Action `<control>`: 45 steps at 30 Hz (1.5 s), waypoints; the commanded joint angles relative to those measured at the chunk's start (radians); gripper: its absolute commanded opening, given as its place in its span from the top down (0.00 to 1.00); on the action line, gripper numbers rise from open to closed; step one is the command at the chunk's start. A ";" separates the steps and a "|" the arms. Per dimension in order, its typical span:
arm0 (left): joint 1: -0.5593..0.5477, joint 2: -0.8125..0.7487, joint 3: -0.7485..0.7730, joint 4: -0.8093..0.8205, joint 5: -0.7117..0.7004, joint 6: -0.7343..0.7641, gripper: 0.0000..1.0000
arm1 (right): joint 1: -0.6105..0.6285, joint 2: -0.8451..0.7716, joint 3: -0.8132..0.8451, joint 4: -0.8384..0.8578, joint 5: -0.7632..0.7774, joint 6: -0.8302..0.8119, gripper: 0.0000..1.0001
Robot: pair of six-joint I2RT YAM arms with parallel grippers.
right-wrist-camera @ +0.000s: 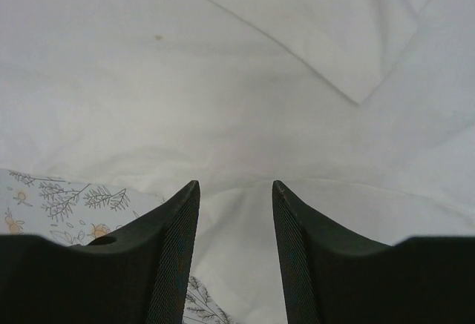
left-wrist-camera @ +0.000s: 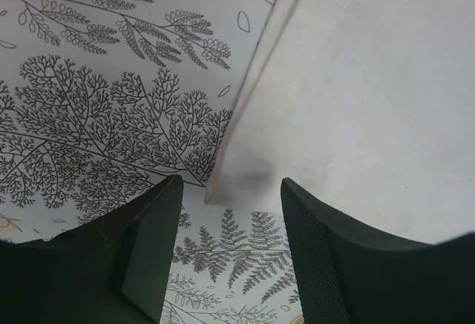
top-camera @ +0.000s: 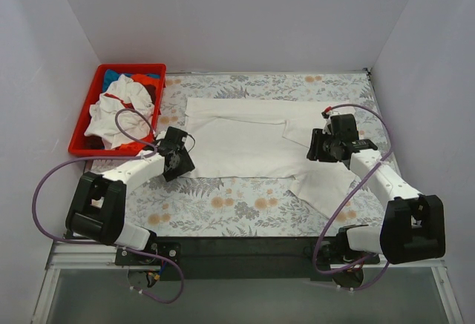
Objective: Fold and stack the t-shirts
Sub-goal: Fold the tshirt
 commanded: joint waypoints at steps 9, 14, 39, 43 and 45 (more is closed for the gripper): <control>0.002 -0.042 -0.050 -0.036 -0.033 -0.070 0.93 | 0.005 -0.060 -0.046 0.023 0.001 -0.031 0.50; 0.002 -0.172 -0.058 -0.174 -0.147 -0.154 1.00 | 0.005 -0.077 -0.050 0.022 0.027 -0.028 0.50; 0.029 -0.214 -0.118 -0.147 -0.145 -0.097 1.00 | -0.370 0.049 -0.050 -0.080 0.090 0.139 0.50; 0.029 -0.225 -0.116 -0.150 -0.156 -0.096 1.00 | -0.416 0.078 -0.069 -0.031 0.023 0.141 0.51; 0.029 -0.229 -0.116 -0.147 -0.153 -0.097 1.00 | -0.426 0.095 -0.075 0.005 0.009 0.142 0.51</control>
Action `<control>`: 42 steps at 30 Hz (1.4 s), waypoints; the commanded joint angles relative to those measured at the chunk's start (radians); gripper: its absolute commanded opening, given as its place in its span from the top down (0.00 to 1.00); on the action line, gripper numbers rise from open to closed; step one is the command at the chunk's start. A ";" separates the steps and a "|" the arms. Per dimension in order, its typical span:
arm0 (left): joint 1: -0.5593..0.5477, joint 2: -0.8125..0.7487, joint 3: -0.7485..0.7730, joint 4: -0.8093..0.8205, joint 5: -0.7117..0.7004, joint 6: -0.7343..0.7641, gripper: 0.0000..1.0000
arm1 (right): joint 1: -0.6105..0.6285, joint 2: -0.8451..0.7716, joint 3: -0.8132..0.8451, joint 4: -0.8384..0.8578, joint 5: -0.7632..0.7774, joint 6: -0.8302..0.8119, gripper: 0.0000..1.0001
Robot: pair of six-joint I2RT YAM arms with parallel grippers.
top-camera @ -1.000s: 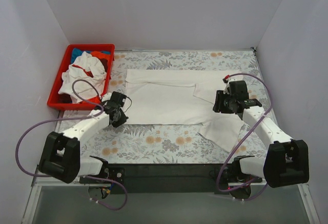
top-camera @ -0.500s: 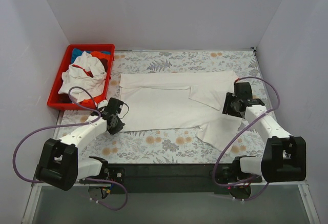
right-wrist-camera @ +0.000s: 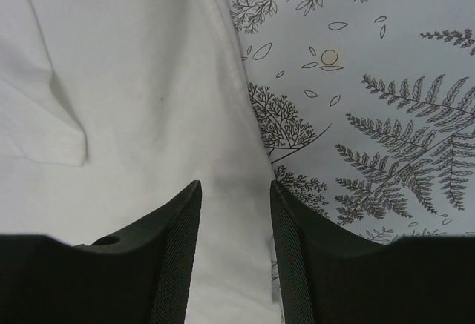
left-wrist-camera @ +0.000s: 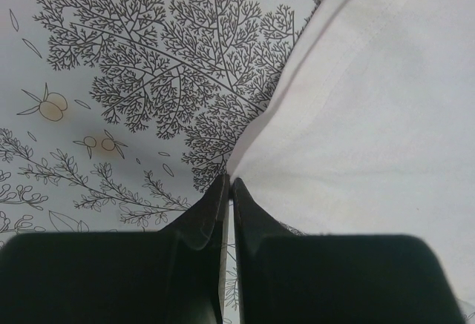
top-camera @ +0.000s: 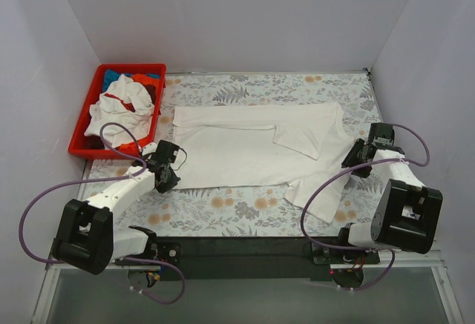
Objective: Fold and stack the t-shirts
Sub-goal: Fold the tshirt
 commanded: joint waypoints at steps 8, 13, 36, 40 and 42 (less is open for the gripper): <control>0.005 -0.039 0.029 -0.008 -0.058 0.008 1.00 | -0.083 0.063 -0.080 0.149 -0.111 0.037 0.54; 0.005 -0.039 0.031 -0.011 -0.058 0.005 1.00 | -0.103 0.037 -0.114 0.152 -0.113 0.043 0.65; 0.047 -0.021 0.142 -0.019 -0.004 0.031 1.00 | -0.152 -0.057 0.079 -0.007 -0.275 0.086 0.99; 0.099 0.039 0.207 0.024 0.043 0.060 1.00 | -0.141 0.009 0.174 -0.024 -0.303 0.077 0.99; 0.125 0.076 0.232 0.043 0.065 0.082 1.00 | -0.140 0.064 0.205 -0.021 -0.324 0.081 0.99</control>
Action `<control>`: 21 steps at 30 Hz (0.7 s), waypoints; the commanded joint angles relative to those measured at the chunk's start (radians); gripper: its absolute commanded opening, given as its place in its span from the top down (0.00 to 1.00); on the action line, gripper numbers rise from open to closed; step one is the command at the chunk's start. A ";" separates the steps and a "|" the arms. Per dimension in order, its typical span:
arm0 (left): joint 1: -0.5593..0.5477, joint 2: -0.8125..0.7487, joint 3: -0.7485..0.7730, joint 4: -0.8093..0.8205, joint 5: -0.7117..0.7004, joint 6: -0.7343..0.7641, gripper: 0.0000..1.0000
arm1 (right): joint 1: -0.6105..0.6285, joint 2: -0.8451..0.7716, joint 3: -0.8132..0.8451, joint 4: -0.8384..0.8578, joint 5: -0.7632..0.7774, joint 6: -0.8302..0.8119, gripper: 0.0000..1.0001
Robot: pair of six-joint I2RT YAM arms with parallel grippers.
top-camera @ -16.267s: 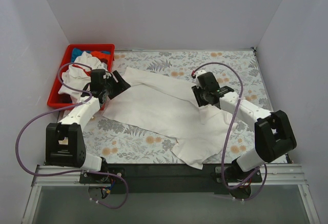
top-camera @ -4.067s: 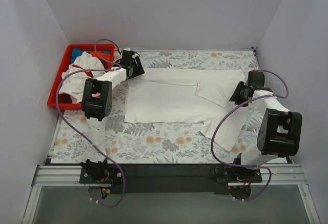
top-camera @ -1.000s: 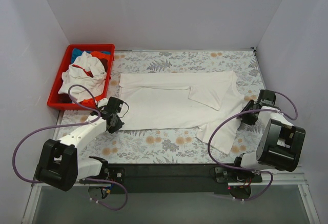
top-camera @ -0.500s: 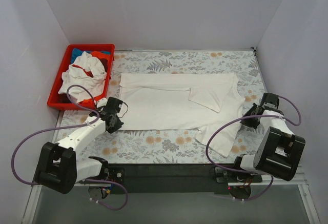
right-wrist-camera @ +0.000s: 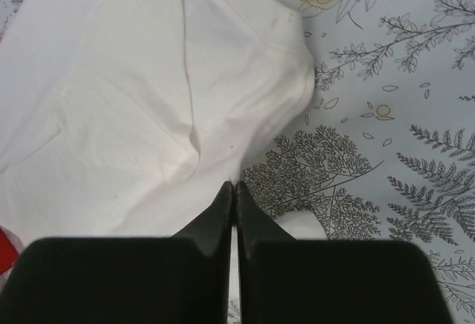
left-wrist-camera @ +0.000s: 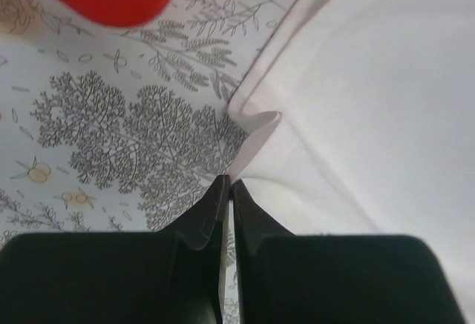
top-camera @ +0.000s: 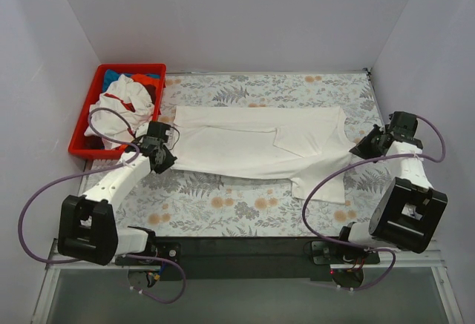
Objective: Fold and stack the t-shirts
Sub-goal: Fold the tshirt
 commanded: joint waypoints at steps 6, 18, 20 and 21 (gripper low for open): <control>0.129 0.204 0.190 0.094 0.071 0.075 1.00 | 0.011 0.172 0.203 0.015 -0.067 0.008 0.99; 0.143 0.454 0.372 0.180 0.069 0.107 1.00 | 0.034 0.393 0.381 0.022 -0.063 -0.001 0.99; 0.143 0.488 0.382 0.189 0.068 0.120 1.00 | 0.034 0.407 0.381 0.022 -0.046 -0.007 0.99; 0.143 0.497 0.386 0.192 0.065 0.123 1.00 | 0.034 0.419 0.378 0.023 -0.041 -0.013 0.99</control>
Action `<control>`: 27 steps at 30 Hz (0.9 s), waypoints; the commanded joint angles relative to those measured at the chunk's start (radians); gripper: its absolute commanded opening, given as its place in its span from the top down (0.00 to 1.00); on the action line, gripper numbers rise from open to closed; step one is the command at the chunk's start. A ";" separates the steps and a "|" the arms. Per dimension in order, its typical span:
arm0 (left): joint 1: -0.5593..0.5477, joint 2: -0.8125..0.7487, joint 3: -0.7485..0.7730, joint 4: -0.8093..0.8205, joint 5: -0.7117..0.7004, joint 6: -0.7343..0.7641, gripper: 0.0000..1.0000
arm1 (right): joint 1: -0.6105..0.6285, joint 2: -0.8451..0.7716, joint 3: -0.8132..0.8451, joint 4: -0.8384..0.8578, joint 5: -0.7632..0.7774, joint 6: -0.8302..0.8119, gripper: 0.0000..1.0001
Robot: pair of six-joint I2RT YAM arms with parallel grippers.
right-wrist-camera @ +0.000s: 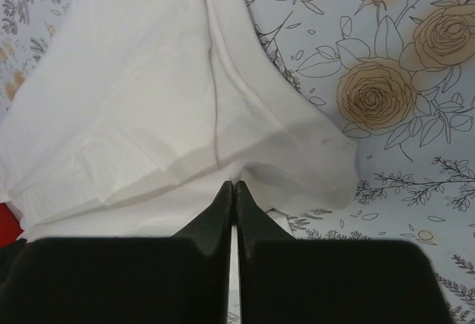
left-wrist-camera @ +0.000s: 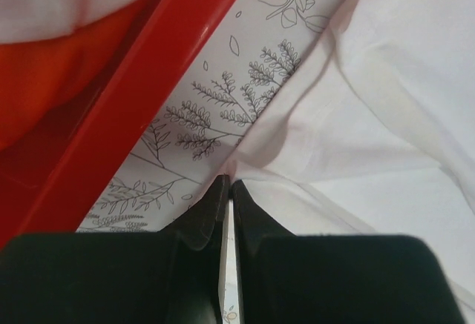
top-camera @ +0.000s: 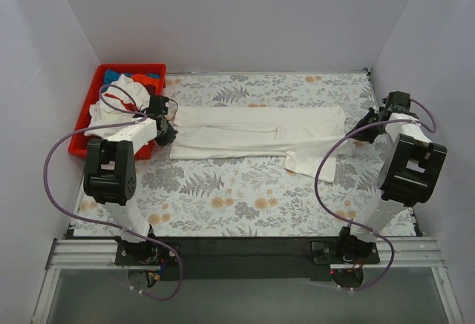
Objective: Fold and stack the t-shirts
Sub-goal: Fold the tshirt
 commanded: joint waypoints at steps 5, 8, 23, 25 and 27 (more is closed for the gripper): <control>0.008 0.020 0.016 0.062 -0.021 0.045 0.97 | -0.001 0.040 0.038 0.023 0.058 -0.047 0.96; 0.008 0.009 0.010 0.071 -0.024 0.052 0.86 | 0.005 0.042 0.051 0.022 0.059 -0.068 0.82; -0.136 -0.381 -0.132 0.040 -0.148 0.117 0.37 | 0.321 -0.288 -0.057 -0.088 0.409 -0.206 0.45; -0.161 -0.432 -0.175 0.048 -0.147 0.138 0.37 | 0.374 -0.322 -0.108 -0.085 0.408 -0.202 0.44; -0.199 -0.472 -0.249 0.065 -0.145 0.176 0.37 | 0.422 -0.356 -0.180 -0.078 0.417 -0.185 0.44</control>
